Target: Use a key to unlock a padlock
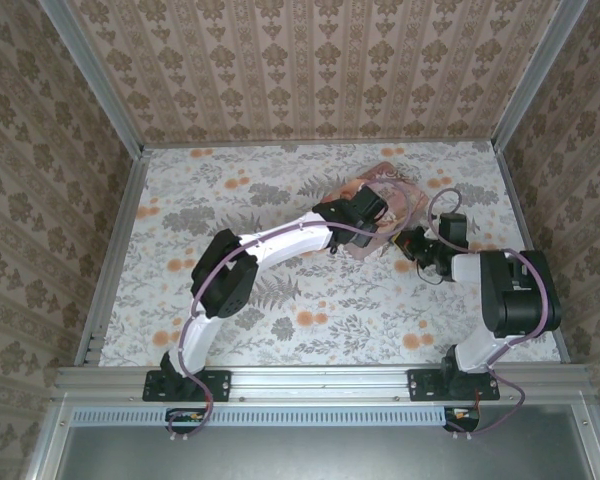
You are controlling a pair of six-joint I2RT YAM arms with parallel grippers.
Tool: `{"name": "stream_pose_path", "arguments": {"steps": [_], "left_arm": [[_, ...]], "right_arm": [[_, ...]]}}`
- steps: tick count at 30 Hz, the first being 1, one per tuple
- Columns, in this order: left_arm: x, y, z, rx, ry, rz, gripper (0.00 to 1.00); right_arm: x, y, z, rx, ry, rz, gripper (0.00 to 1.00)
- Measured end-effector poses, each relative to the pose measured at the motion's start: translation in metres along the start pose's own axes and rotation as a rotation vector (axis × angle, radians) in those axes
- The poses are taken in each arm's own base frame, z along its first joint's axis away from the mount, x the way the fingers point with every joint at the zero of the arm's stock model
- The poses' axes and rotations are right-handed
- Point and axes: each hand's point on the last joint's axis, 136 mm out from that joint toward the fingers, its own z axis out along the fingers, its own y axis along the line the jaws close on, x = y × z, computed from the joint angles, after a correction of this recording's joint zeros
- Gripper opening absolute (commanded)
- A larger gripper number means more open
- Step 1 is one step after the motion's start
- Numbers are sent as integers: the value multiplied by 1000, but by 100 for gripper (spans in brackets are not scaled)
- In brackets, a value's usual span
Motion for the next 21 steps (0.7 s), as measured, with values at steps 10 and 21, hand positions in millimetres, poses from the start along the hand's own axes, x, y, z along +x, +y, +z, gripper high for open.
{"name": "stream_pose_path", "arguments": {"steps": [10, 21], "left_arm": [[-9, -8, 5, 35, -24, -3, 68], [-17, -13, 13, 58, -50, -18, 67]], "right_arm": [[-25, -6, -8, 1, -57, 33, 0], [-93, -8, -17, 170, -194, -18, 0]]}}
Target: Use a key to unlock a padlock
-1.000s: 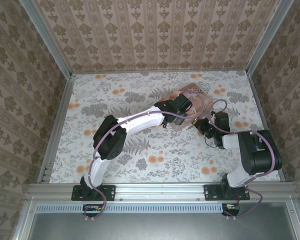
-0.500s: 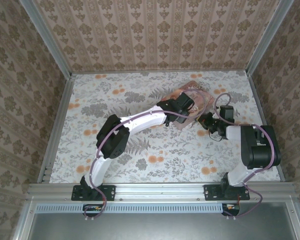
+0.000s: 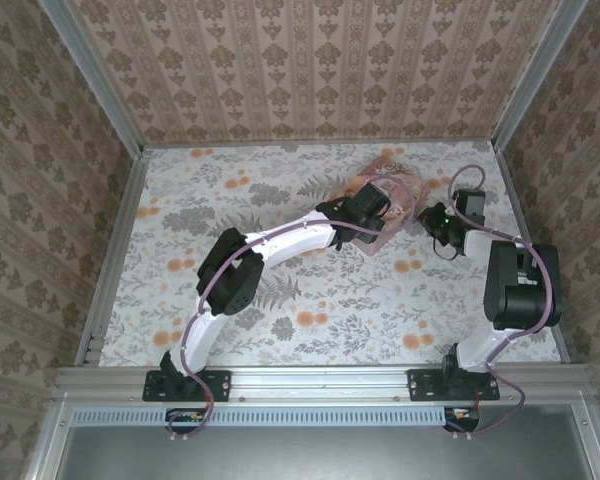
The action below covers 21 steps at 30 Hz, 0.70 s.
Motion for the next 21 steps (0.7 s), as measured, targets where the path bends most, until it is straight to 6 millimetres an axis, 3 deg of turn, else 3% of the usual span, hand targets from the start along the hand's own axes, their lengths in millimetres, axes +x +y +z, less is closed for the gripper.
{"name": "stream_pose_path", "arguments": {"steps": [10, 17, 21], "left_arm": [[1, 2, 1, 19, 5, -8, 68], [1, 8, -1, 37, 16, -20, 76], [5, 16, -5, 31, 40, -24, 80]], "right_arm": [[15, -12, -11, 57, 25, -23, 0], [75, 1, -43, -1, 76, -77, 0], [111, 23, -62, -59, 120, -146, 0]]}}
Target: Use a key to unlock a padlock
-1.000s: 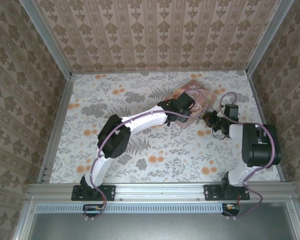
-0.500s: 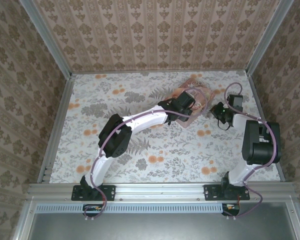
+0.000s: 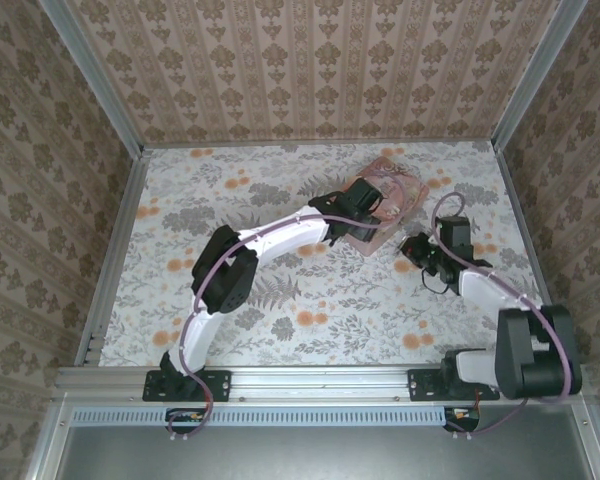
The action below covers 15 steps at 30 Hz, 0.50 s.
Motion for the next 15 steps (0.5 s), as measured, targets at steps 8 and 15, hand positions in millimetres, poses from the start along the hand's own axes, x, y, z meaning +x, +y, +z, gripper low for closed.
{"name": "stream_pose_path", "arguments": {"steps": [8, 15], "left_arm": [[22, 31, -22, -19, 92, -20, 87], [48, 55, -58, -13, 160, -73, 91]], "right_arm": [[90, 53, -8, -136, 167, -152, 0], [169, 79, 7, -191, 338, -247, 0]]}}
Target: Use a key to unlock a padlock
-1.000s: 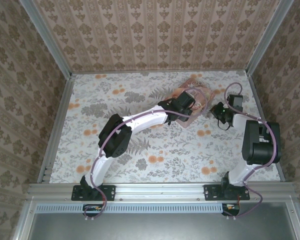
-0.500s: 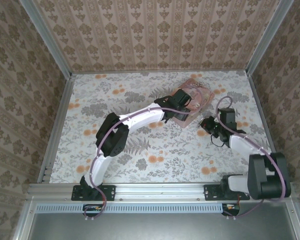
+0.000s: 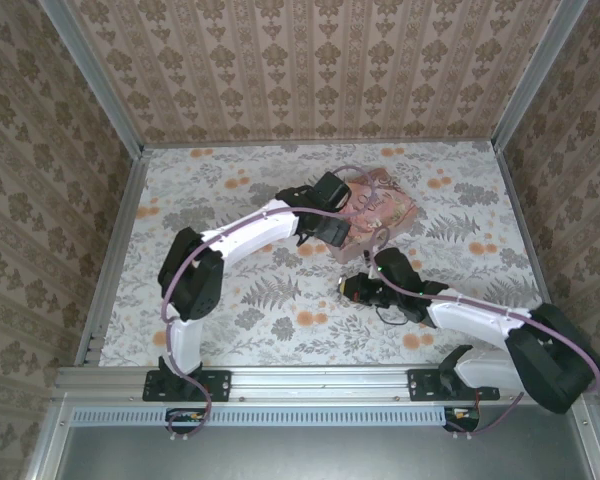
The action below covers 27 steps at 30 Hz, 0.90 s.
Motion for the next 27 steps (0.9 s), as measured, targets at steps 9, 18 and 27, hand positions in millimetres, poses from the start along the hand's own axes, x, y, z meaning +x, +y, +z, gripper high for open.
{"name": "stream_pose_path", "arguments": {"steps": [9, 18, 27], "left_arm": [[4, 33, -83, 52, -140, -159, 96], [29, 59, -100, 72, -169, -285, 97], [49, 88, -117, 58, -200, -380, 100]], "right_arm": [[6, -13, 24, 22, 6, 30, 0], [2, -37, 23, 51, -19, 71, 50], [-36, -42, -37, 47, -172, 95, 89]]}}
